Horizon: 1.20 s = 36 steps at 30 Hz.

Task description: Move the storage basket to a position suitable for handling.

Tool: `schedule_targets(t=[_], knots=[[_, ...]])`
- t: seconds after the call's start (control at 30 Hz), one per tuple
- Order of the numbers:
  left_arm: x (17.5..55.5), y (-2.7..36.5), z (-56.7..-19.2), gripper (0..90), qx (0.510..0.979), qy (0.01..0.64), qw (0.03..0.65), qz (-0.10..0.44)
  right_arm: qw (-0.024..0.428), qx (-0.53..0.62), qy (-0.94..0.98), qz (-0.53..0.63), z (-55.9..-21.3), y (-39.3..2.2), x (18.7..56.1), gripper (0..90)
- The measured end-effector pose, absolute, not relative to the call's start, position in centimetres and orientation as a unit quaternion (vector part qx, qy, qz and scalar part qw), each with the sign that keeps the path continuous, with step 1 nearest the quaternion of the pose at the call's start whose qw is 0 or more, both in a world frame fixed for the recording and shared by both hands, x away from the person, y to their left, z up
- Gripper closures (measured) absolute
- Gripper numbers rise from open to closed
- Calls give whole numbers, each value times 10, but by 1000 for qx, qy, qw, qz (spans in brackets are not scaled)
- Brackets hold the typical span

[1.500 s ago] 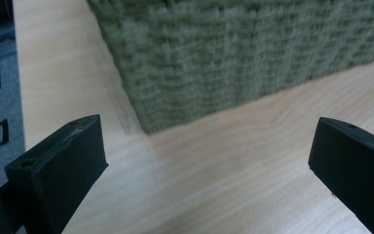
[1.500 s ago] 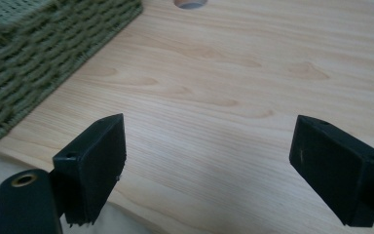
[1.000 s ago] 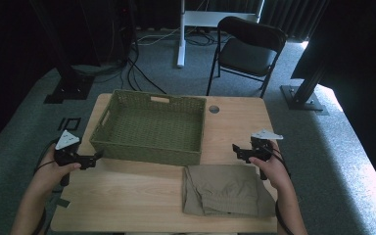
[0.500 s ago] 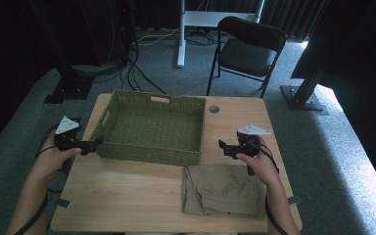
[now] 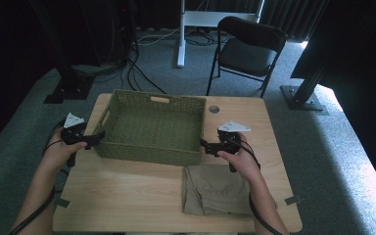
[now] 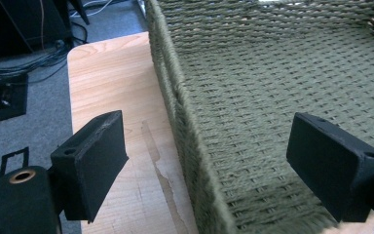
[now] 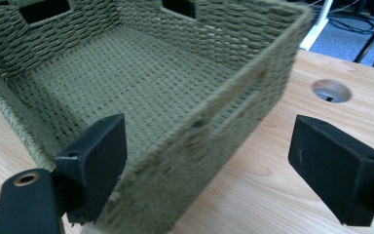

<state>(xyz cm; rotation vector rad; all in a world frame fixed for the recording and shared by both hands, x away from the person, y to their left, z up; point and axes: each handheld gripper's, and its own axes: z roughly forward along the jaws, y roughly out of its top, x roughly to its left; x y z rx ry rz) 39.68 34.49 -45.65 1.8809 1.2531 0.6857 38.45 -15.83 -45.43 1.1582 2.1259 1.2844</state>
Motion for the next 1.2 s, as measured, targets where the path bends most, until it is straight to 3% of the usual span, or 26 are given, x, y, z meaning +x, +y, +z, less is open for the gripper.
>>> schedule_targets(t=[0.07, 0.1, 0.27, 0.4, 0.5, 0.57, 0.7, 1.2], knots=[[398, 345, -460, 176, 735, 494, 376, 274, 201, 410, 763, 457, -456, -153, 385, 189], [398, 345, -462, 327, 724, 501, 379, 285, 201, 409, 763, 458, -458, -147, 385, 227], [399, 343, -467, 382, 721, 509, 373, 286, 199, 410, 764, 457, -460, -141, 385, 241], [400, 340, -470, 510, 724, 513, 366, 280, 213, 409, 776, 431, -466, -133, 385, 339], [400, 339, -473, 663, 708, 534, 376, 269, 212, 405, 777, 433, -467, -131, 385, 423], [399, 339, -476, 704, 701, 547, 373, 266, 206, 403, 779, 435, -467, -130, 385, 483], [396, 336, -476, 821, 687, 559, 384, 261, 209, 417, 776, 425, -466, -126, 384, 498], [381, 317, -476, 834, 676, 575, 368, 276, 235, 448, 765, 399, -463, -127, 390, 613]])
